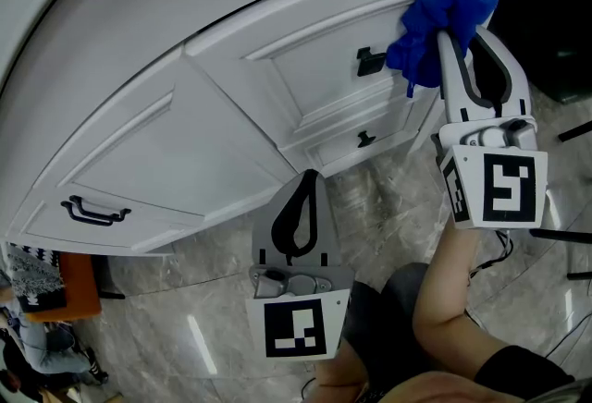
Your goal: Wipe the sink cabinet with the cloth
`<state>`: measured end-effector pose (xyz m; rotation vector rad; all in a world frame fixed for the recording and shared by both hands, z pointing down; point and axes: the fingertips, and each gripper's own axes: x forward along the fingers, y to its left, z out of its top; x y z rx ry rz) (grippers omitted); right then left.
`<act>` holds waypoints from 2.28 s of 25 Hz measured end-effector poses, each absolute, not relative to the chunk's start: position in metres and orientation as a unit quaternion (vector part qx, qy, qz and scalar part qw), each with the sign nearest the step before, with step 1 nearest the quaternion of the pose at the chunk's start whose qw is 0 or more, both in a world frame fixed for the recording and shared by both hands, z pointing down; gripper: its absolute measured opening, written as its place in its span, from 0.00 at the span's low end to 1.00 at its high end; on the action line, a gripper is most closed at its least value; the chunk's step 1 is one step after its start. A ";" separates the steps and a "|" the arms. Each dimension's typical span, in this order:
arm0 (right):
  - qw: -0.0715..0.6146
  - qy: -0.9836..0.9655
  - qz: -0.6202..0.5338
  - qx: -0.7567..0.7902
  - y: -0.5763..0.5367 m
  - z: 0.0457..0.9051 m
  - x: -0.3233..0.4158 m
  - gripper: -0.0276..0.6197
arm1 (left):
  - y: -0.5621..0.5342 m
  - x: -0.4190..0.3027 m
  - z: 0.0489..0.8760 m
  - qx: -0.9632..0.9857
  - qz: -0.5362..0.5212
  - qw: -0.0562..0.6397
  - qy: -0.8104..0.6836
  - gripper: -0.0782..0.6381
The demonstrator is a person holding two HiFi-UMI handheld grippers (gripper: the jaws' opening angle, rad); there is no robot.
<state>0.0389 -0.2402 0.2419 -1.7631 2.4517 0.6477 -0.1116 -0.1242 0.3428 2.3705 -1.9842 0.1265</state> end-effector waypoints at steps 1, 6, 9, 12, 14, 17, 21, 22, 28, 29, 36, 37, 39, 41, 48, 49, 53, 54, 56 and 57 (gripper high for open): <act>0.027 0.793 0.210 -0.572 -0.240 0.242 0.040 0.16 | -0.125 -0.111 0.343 0.766 0.041 0.024 -0.641 0.12; 0.029 0.790 0.211 -0.575 -0.241 0.242 0.042 0.16 | -0.125 -0.107 0.344 0.768 0.044 0.024 -0.638 0.12; 0.032 0.786 0.207 -0.581 -0.242 0.243 0.045 0.16 | -0.125 -0.107 0.344 0.768 0.046 0.024 -0.639 0.12; 0.039 0.781 0.202 -0.590 -0.242 0.243 0.050 0.16 | -0.125 -0.107 0.343 0.768 0.046 0.022 -0.639 0.12; 0.042 0.777 0.203 -0.595 -0.243 0.243 0.054 0.16 | -0.125 -0.106 0.343 0.768 0.046 0.020 -0.638 0.12; 0.045 0.773 0.203 -0.600 -0.243 0.243 0.057 0.16 | -0.125 -0.105 0.343 0.768 0.047 0.022 -0.639 0.12; 0.046 0.765 0.200 -0.610 -0.244 0.243 0.062 0.16 | -0.125 -0.105 0.342 0.768 0.048 0.021 -0.639 0.12; 0.047 0.761 0.198 -0.616 -0.245 0.243 0.065 0.16 | -0.125 -0.105 0.342 0.768 0.048 0.020 -0.639 0.12; 0.061 0.758 0.184 -0.622 -0.246 0.245 0.074 0.16 | -0.124 -0.105 0.341 0.768 0.046 0.018 -0.639 0.12; 0.061 0.760 0.184 -0.620 -0.245 0.245 0.073 0.16 | -0.124 -0.105 0.341 0.768 0.046 0.017 -0.639 0.12; 0.091 0.785 0.176 -0.587 -0.220 0.220 0.057 0.16 | -0.119 -0.108 0.336 0.770 0.039 0.017 -0.637 0.12; 0.101 0.792 0.178 -0.575 -0.214 0.213 0.050 0.16 | -0.117 -0.110 0.335 0.769 0.038 0.017 -0.638 0.12; 0.115 0.808 0.189 -0.546 -0.201 0.202 0.029 0.16 | -0.115 -0.115 0.333 0.765 0.035 0.015 -0.643 0.12; 0.120 0.833 0.192 -0.505 -0.191 0.198 0.000 0.16 | -0.113 -0.122 0.332 0.758 0.034 0.012 -0.651 0.12; 0.050 0.897 0.166 -0.406 -0.157 0.246 -0.085 0.16 | -0.101 -0.152 0.330 0.731 0.023 0.021 -0.682 0.12; 0.041 0.908 0.149 -0.390 -0.156 0.261 -0.093 0.16 | -0.100 -0.156 0.330 0.726 0.023 0.022 -0.687 0.12; 0.018 0.942 0.063 -0.330 -0.155 0.312 -0.128 0.16 | -0.097 -0.162 0.330 0.719 0.023 0.023 -0.694 0.12; 0.014 0.946 0.046 -0.319 -0.154 0.321 -0.135 0.16 | -0.096 -0.162 0.330 0.721 0.023 0.023 -0.693 0.12; 0.000 0.949 0.032 -0.315 -0.156 0.338 -0.144 0.16 | -0.096 -0.160 0.330 0.723 0.024 0.023 -0.690 0.12; -0.007 0.948 0.031 -0.318 -0.158 0.346 -0.147 0.16 | -0.095 -0.160 0.330 0.724 0.025 0.024 -0.689 0.12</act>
